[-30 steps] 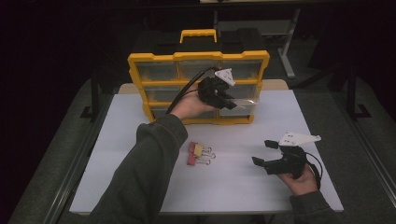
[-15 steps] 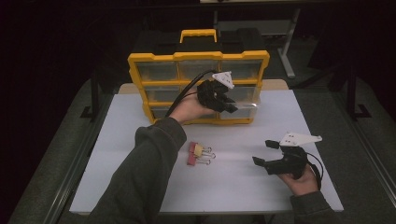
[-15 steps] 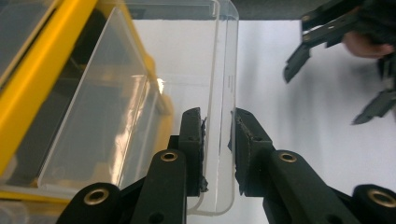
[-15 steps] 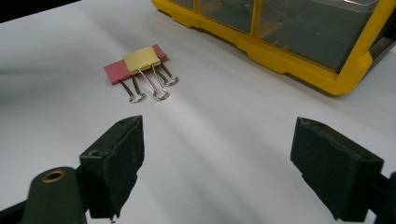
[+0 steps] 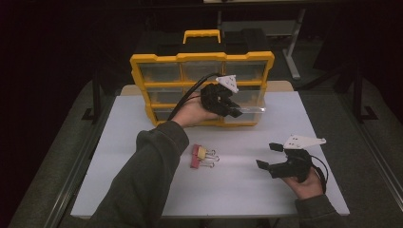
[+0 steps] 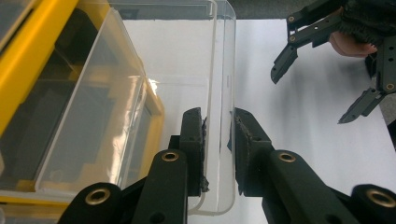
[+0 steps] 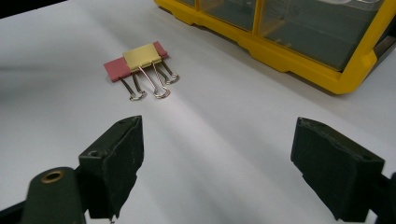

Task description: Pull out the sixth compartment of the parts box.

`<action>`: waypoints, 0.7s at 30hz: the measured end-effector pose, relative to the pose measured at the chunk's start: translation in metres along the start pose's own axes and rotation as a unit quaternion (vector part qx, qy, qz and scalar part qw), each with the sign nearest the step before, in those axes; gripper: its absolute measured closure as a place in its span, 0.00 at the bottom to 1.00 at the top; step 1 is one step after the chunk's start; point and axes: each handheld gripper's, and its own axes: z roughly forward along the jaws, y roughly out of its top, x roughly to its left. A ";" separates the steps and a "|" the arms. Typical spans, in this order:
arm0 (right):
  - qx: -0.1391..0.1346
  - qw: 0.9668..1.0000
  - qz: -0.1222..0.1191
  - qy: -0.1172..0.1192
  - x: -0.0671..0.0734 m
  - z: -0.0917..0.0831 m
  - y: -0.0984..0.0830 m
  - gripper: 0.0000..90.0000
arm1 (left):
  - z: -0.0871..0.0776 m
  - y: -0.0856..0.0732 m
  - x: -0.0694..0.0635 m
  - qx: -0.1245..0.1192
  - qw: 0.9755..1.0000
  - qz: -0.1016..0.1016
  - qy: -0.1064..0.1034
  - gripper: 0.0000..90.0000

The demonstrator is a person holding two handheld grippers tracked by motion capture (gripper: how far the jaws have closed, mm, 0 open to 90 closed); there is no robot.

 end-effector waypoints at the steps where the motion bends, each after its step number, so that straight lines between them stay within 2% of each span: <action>1: -0.001 1.000 0.000 0.000 0.000 0.000 0.000 0.18 | 0.000 0.000 0.000 0.000 1.000 0.002 0.001 0.84; 5: -0.001 1.000 0.002 0.000 0.000 0.000 0.000 0.18 | 0.000 -0.003 -0.001 -0.012 1.000 -0.006 0.001 0.82; 7: 0.002 1.000 0.000 0.000 0.000 0.001 0.000 0.18 | -0.001 -0.003 -0.002 -0.023 1.000 -0.018 -0.002 0.73; 10: 0.004 1.000 -0.001 0.000 0.000 0.002 0.000 0.18 | -0.006 -0.002 -0.007 -0.031 0.999 -0.008 0.003 0.68; 13: 0.006 1.000 0.001 -0.001 0.000 0.003 0.000 0.18 | -0.012 -0.003 -0.010 -0.037 0.999 -0.010 0.009 0.64; 15: 0.006 1.000 0.000 0.001 0.000 0.004 0.000 0.18 | -0.019 -0.005 -0.012 -0.057 0.998 -0.025 0.010 0.62; 17: 0.008 1.000 0.001 0.004 -0.001 0.005 0.000 0.19 | -0.024 -0.006 -0.012 -0.067 0.997 -0.027 0.002 0.61; 21: 0.012 1.000 0.000 0.008 -0.001 0.007 0.001 0.20 | -0.035 -0.006 -0.015 -0.071 0.997 -0.018 0.009 0.58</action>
